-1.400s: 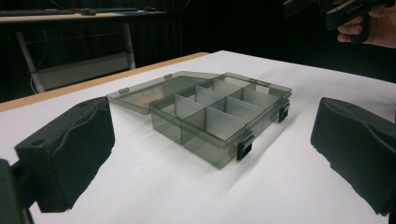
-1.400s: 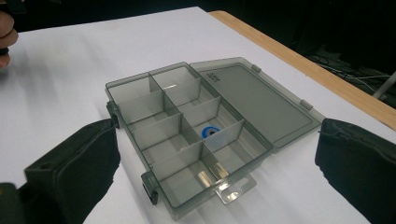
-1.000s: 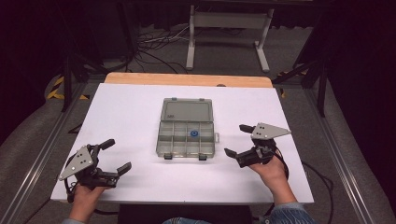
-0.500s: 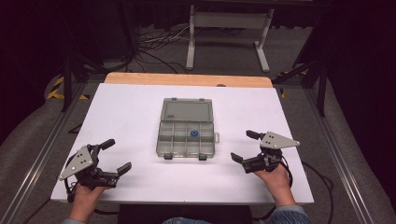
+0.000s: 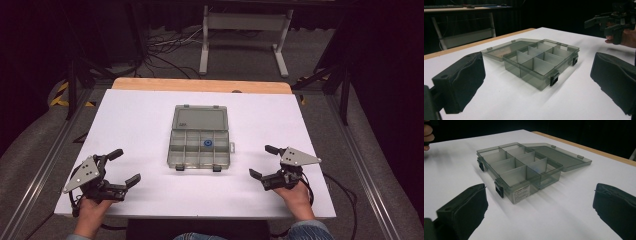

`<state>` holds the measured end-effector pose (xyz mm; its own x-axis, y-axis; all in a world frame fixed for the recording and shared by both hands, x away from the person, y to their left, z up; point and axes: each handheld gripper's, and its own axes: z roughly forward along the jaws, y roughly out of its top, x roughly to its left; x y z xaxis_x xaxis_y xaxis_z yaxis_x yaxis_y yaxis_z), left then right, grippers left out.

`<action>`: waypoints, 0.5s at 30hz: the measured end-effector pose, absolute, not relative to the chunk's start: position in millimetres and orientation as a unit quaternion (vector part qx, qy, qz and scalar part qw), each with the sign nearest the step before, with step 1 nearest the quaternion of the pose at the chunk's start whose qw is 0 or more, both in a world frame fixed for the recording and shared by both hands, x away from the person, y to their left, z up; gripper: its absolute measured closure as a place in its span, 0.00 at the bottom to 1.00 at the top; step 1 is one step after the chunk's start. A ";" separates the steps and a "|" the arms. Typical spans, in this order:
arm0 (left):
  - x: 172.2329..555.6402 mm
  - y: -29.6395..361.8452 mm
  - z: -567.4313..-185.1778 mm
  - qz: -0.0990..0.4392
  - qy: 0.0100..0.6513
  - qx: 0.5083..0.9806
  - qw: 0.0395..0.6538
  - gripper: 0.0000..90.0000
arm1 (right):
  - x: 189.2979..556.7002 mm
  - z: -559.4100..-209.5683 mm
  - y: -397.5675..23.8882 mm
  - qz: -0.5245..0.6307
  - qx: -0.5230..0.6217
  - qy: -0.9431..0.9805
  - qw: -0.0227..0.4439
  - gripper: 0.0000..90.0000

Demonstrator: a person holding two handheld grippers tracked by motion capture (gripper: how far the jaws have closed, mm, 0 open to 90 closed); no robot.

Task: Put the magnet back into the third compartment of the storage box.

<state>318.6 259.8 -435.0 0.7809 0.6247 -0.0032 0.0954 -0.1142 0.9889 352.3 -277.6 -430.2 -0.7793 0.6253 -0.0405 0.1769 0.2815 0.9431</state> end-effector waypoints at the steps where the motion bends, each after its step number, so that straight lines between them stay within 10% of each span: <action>1: 318.4 259.5 -435.2 0.212 0.253 0.714 0.618 0.00 | 351.7 -431.7 -277.9 0.542 0.260 0.772 0.207 0.00; 15: 318.6 259.6 -435.2 0.215 0.250 0.716 0.616 0.00 | 347.3 -447.3 -280.4 0.545 0.270 0.768 0.198 0.00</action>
<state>318.6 259.6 -435.2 0.7822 0.6231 -0.0004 0.0936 -0.1168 0.9887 347.3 -280.4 -447.3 -0.7757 0.6311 -0.0101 0.1988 0.2595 0.9451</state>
